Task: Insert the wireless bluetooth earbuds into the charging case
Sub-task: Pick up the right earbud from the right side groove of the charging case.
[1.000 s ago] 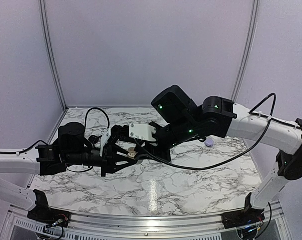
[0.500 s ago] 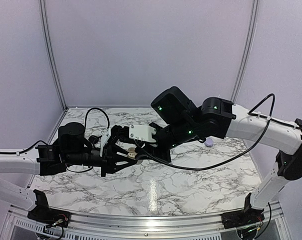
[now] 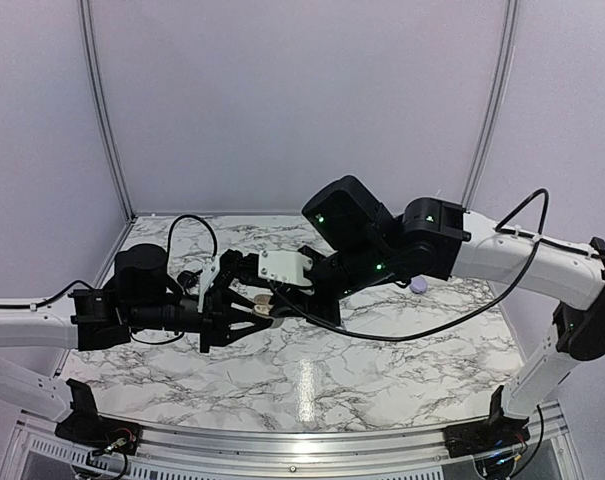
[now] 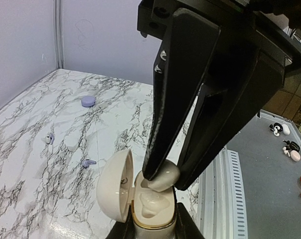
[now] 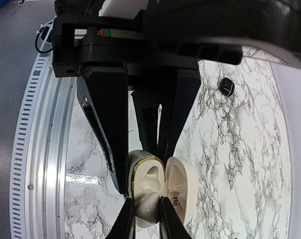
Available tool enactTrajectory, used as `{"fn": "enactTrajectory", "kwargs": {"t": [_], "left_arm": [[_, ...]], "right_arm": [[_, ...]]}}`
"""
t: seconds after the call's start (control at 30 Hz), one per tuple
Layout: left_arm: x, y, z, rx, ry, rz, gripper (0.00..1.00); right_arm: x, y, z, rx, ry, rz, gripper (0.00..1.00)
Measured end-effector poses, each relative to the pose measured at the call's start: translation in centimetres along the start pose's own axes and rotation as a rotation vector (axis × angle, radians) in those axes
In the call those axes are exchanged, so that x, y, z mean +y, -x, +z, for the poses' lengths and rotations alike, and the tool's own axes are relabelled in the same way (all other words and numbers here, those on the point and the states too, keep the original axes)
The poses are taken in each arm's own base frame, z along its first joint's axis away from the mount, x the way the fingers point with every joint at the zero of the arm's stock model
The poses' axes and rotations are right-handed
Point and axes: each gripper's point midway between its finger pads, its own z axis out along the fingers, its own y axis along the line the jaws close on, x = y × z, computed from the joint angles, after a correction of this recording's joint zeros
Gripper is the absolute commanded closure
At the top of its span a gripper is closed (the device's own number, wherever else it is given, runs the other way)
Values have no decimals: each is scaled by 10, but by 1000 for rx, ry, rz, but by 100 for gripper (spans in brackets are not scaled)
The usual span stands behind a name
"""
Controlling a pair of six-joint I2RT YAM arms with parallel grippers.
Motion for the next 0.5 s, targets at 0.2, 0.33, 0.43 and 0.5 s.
{"fn": "enactTrajectory", "kwargs": {"t": [0.2, 0.33, 0.43, 0.5], "left_arm": [[-1, 5, -4, -16, 4, 6, 100], [-2, 13, -8, -47, 10, 19, 100], [-3, 14, -12, -63, 12, 25, 100], [-4, 18, -15, -84, 11, 33, 100]], "right_arm": [[-6, 3, -4, -52, 11, 18, 90], [-9, 10, -11, -105, 25, 27, 91], [-11, 12, -15, -129, 29, 34, 92], [-14, 7, -17, -127, 31, 50, 92]]}}
